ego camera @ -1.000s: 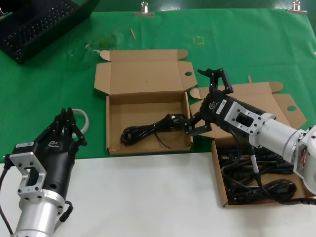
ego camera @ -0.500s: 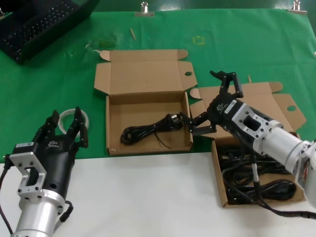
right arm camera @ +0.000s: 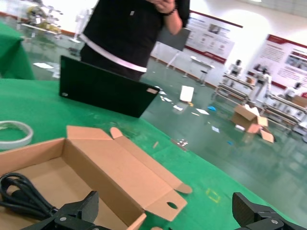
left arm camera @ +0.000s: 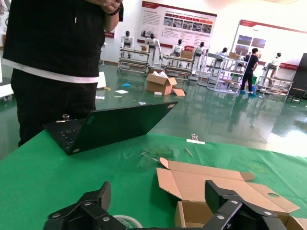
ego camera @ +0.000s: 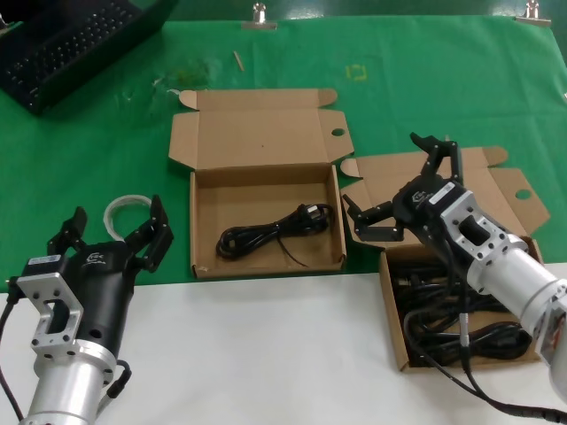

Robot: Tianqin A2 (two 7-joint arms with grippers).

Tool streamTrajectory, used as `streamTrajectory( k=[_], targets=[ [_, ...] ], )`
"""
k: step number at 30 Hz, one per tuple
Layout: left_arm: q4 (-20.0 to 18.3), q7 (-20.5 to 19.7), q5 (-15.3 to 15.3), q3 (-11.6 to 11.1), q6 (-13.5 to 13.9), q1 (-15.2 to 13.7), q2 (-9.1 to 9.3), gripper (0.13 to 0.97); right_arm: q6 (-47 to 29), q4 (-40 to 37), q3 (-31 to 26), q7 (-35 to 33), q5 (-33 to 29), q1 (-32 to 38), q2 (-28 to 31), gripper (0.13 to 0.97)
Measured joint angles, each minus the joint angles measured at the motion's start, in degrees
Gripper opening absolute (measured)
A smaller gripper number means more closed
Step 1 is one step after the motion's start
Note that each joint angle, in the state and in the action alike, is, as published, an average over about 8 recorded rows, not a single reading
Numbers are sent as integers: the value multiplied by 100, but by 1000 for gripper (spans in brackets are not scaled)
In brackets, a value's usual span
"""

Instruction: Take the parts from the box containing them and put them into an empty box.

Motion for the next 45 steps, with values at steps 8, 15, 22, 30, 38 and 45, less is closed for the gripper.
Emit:
streamTrajectory(
  k=[8,15,22,30,38,45],
  targets=[
    [0,0,0,0,0,0,0,744,386,355,126,354,65,-360,-2,966],
    [0,0,1,-1,0,0,0,853,726,668,236,664,121,-677,-5,966],
    [0,1,0,-1,0,0,0,930,1070,982,347,978,179,-992,-7,966],
    [0,3,0,0,0,0,0,952,1456,1336,473,1332,243,-1354,-9,966],
    [0,2,0,0,0,0,0,966,1848,1696,599,1691,309,-1714,-12,966],
    [0,1,0,0,0,0,0,966,2165,1987,702,1981,361,-2007,-14,966]
  ],
)
